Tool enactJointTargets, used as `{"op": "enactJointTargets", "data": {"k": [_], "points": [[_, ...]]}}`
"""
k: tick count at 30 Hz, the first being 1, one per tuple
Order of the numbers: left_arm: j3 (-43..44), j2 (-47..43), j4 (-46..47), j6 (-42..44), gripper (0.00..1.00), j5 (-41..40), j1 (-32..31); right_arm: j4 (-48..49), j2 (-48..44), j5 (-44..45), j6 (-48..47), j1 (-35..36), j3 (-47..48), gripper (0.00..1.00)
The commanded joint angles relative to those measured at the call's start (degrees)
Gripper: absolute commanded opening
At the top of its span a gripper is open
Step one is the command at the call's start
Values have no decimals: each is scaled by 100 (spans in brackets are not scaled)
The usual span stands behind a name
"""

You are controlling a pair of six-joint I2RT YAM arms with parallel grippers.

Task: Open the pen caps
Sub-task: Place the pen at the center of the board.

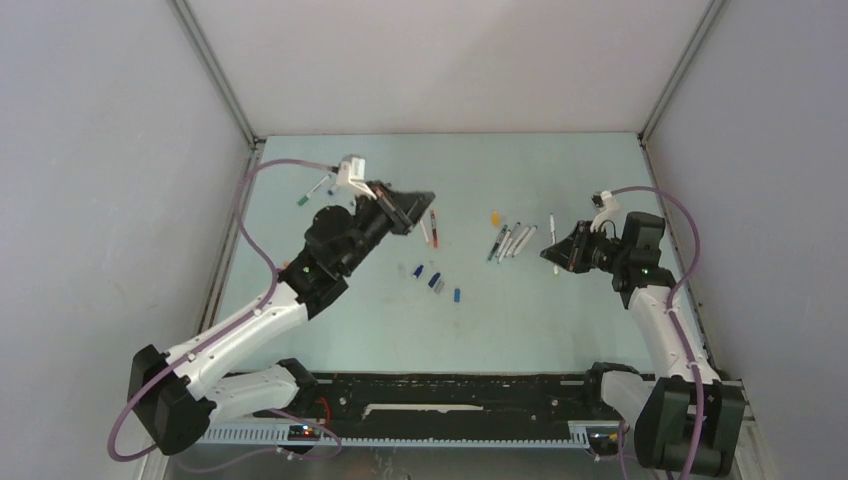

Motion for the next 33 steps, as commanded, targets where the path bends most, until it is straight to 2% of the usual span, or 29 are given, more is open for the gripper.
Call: {"op": "enactJointTargets", "data": {"k": [1, 5, 8, 10, 11, 14, 17, 21, 23, 28, 33], "points": [[-1028, -363, -329, -254, 0, 722, 21, 1168, 175, 1226, 1798, -89, -216, 2], [-1700, -629, -130, -343, 0, 941, 8, 1521, 790, 1290, 2093, -183, -218, 0], [-1995, -707, -26, -242, 0, 1074, -4, 1671, 1190, 806, 1505, -183, -50, 0], [-2093, -724, -72, -125, 0, 1111, -2, 966, 1372, 119, 73, -117, 370, 0], [-2109, -730, -124, -28, 0, 1139, 1, 243, 1429, 59, -742, -27, 717, 0], [-2105, -775, -418, 205, 0, 1189, -2, -1467, 1461, 777, -2845, 511, 1572, 0], [-2079, -852, -761, 395, 0, 1158, -6, -1653, 1116, 1837, -4848, 1098, 1297, 0], [-2183, -948, -883, 506, 0, 1125, -8, -1621, 676, 2185, -7943, 1288, 499, 0], [-2267, -948, -802, 469, 0, 1117, -8, -1525, 805, 2504, -9093, 1297, 338, 0], [-2309, -941, -783, 425, 0, 1193, -7, -1499, 1583, 3012, -11184, 1292, 371, 0], [-2339, -1019, -871, 434, 0, 1119, 0, -1059, 2300, 3058, -11705, 1427, 640, 0]]}}
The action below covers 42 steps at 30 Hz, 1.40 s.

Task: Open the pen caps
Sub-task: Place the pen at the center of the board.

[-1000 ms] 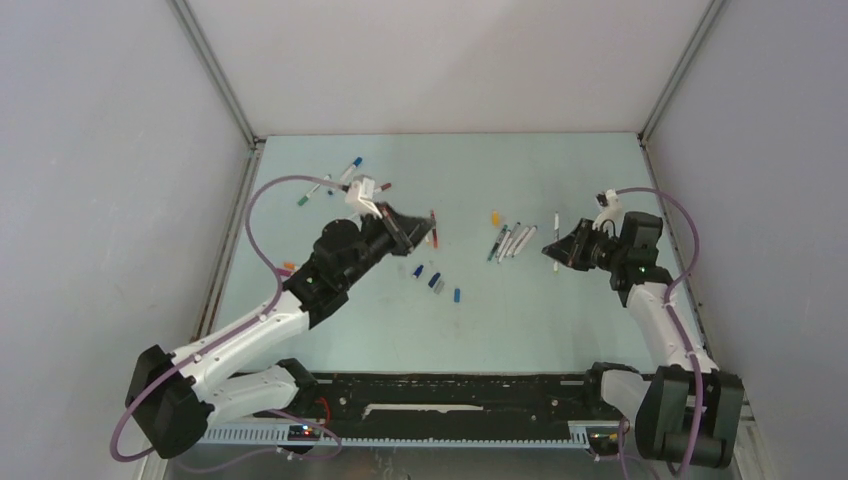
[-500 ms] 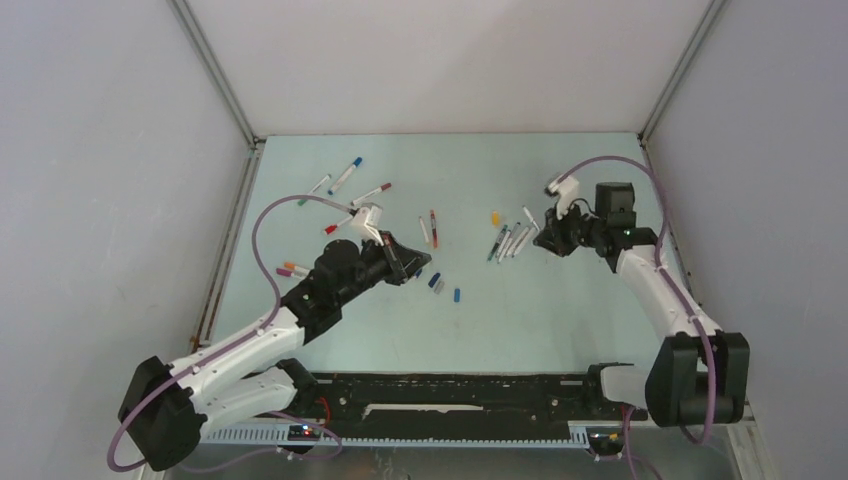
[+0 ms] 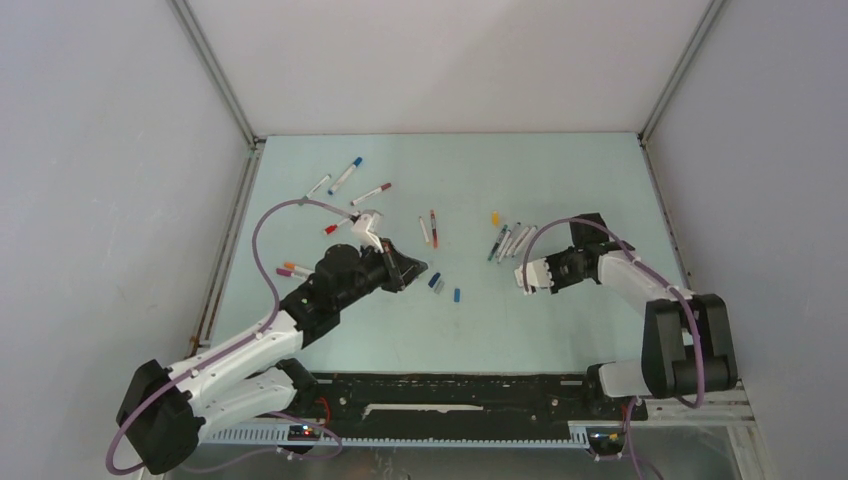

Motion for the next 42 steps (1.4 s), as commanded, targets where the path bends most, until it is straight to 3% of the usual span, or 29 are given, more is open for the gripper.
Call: {"op": "enactJointTargets", "data": {"k": [1, 8, 12, 17, 27, 32, 35, 38, 40, 42], "points": [[-119, -174, 25, 122, 0, 22, -4, 513, 513, 347, -1332, 174, 343, 0], [-152, -81, 90, 60, 0, 30, 1, 1280, 1306, 1197, -1737, 429, 498, 5], [-166, -61, 100, 55, 0, 30, -6, 1405, 1430, 1228, -1702, 455, 576, 20], [-147, 30, 193, 64, 0, 119, -1, 1522, 1389, 1084, -1308, 484, 657, 48], [-87, 29, 231, 89, 1, 412, 1, 1111, 351, 585, 215, 479, 686, 53], [-24, 107, 247, 45, 5, 701, -2, 438, -733, -221, 1529, 357, 642, 54], [104, 437, 238, -61, 8, 1031, -24, 41, -1470, -1167, 2687, 50, 642, 55], [404, 836, -28, -9, 8, 1044, -227, 140, -1996, -2154, 4779, -548, 642, 63], [708, 1106, -420, 133, 8, 728, -499, 335, -2186, -2705, 6360, -1166, 590, 76], [1074, 1418, -914, 264, 8, 285, -796, 566, -2266, -3595, 7470, -1789, 450, 79]]}}
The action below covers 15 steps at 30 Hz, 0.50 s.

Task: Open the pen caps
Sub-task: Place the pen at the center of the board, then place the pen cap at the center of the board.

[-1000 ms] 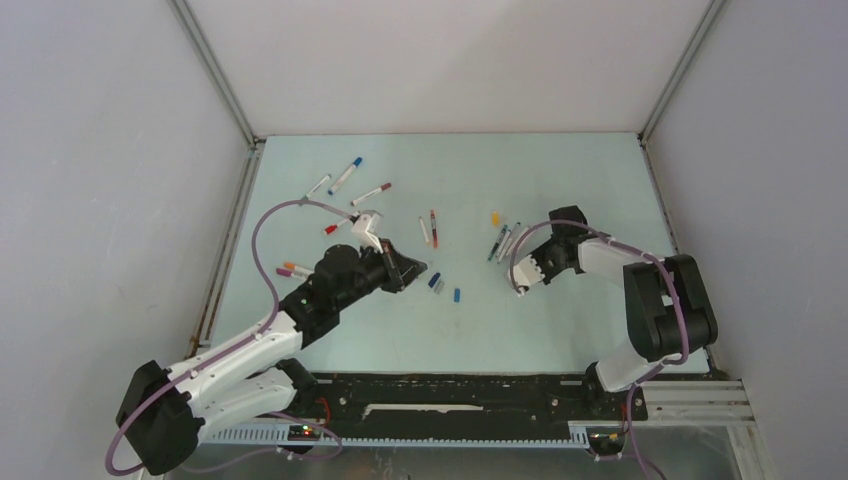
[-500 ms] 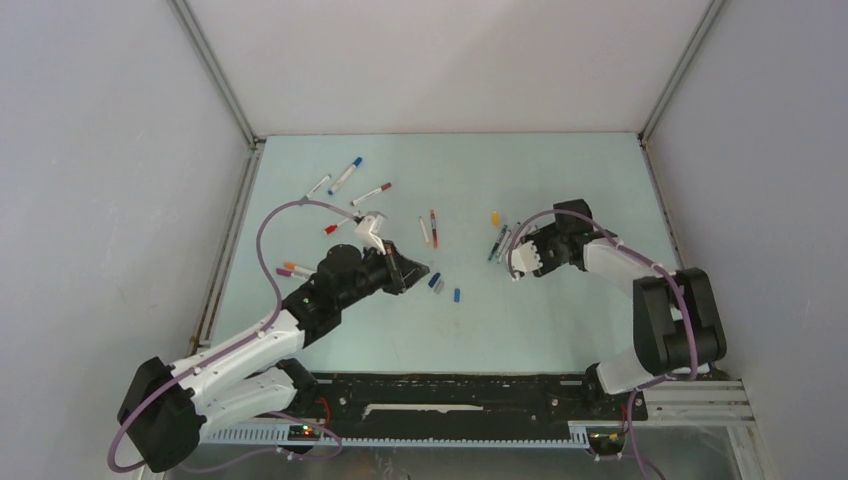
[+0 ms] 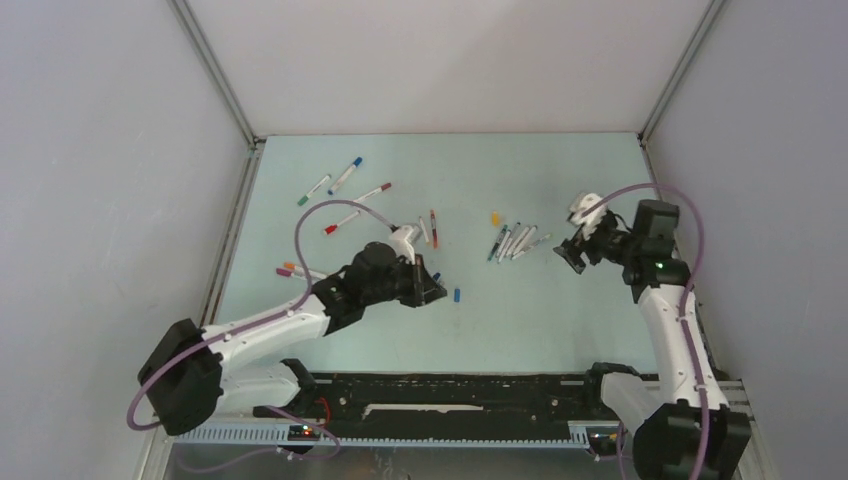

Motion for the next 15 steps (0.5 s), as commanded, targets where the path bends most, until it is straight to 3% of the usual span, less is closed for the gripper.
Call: {"op": "enactJointTargets", "data": {"k": [1, 4, 10, 15], "points": [[1030, 566, -882, 299, 8, -659, -603, 417, -189, -2270, 3659, -1140, -124, 80], [1532, 1154, -1338, 254, 8, -1310, -998, 568, -183, -2731, 3970, -1587, -230, 82], [2827, 2681, -2268, 64, 9, -2155, -1551, 365, -173, -2440, 3711, -1661, -232, 83], [3779, 3783, -2760, 123, 11, -2438, -1627, 299, -193, -2280, 3604, -1661, -230, 82]]}}
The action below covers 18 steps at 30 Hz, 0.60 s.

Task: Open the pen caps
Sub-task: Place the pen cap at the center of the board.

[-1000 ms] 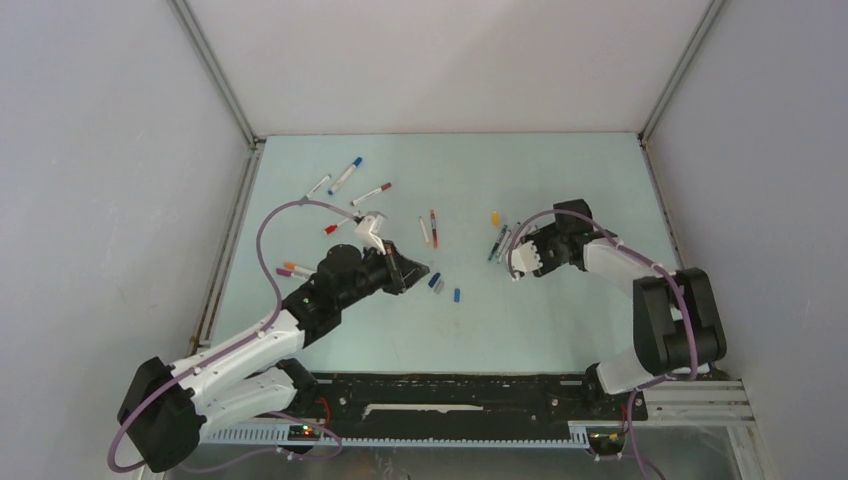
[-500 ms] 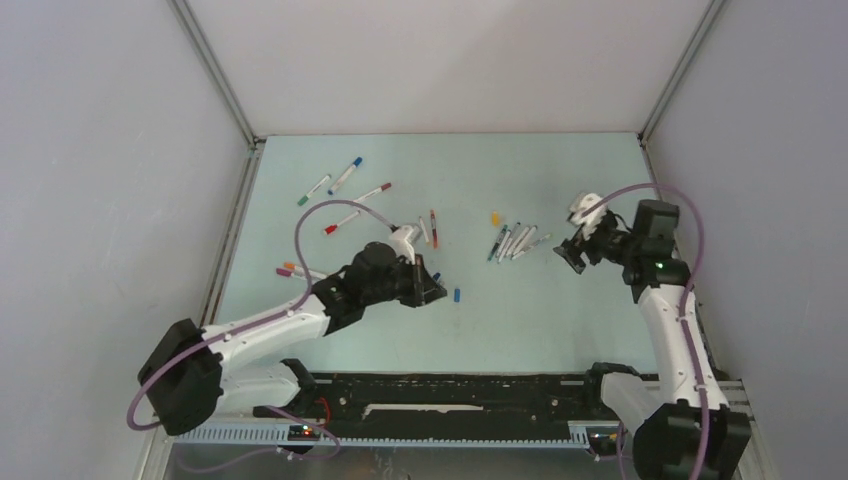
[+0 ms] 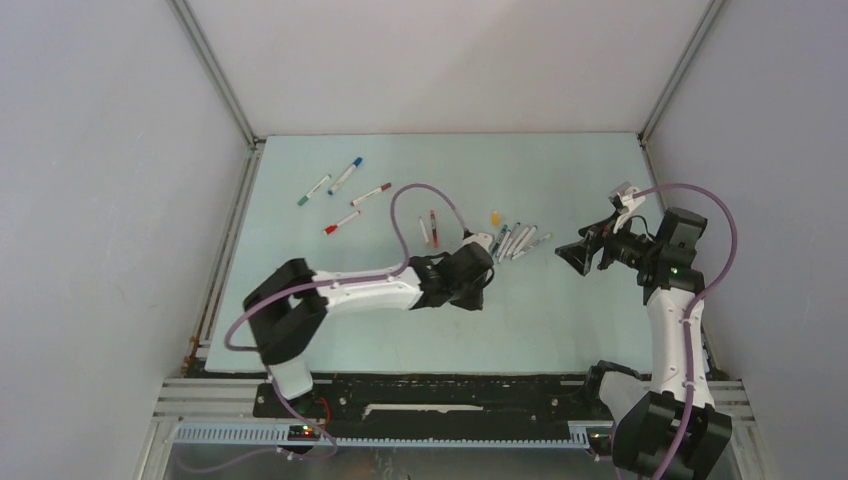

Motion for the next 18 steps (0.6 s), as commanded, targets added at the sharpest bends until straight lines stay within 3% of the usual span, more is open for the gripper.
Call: {"op": "enactJointTargets", "data": {"k": [1, 8, 18], "points": [[966, 713, -717, 61, 11, -580, -47, -36, -29, -63, 21, -20, 11, 82], [1697, 1459, -1270, 163, 17, -744, -47, -130, -14, -137, -63, -3, 53, 82], [1913, 1760, -1593, 165, 27, -889, -43, -190, 0, -190, -107, 6, 72, 82]]}}
